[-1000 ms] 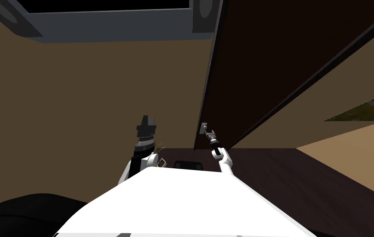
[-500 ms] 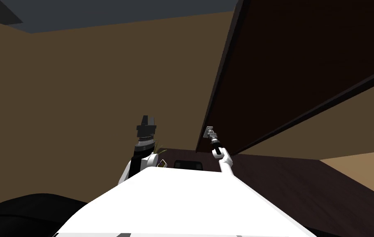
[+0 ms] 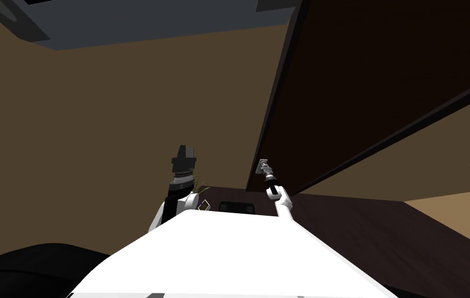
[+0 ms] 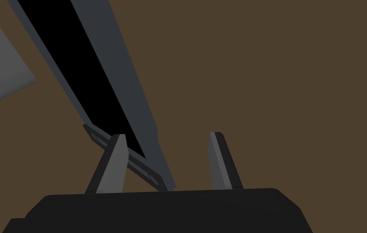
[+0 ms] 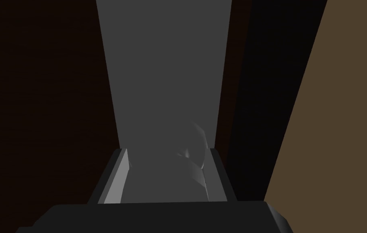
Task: Pull the door open
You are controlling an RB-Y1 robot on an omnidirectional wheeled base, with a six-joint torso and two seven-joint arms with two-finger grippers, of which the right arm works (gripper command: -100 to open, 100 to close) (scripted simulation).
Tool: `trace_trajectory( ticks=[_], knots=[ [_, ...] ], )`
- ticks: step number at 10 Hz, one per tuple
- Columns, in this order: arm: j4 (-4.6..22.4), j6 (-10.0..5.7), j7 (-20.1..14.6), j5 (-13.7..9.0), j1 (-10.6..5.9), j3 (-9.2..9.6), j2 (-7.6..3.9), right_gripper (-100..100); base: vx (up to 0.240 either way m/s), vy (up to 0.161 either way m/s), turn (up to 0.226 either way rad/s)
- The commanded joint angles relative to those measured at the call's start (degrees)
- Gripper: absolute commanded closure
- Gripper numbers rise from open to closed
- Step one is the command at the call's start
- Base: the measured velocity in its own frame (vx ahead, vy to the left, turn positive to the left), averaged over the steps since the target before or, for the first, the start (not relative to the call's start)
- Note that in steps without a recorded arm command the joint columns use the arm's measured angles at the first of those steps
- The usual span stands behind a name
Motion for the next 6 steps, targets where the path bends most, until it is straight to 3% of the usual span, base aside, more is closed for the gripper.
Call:
trace_trajectory(
  ticks=[1, 6],
  knots=[
    [0.1, -0.11, -1.6, -2.1, -0.12, 0.58, -0.33, 100, -0.063, -0.042, 0.069],
    [0.3, -0.39, -5.8, -7.7, -0.42, 2.1, -1.06, 100, -0.102, -0.039, 0.053]
  ],
)
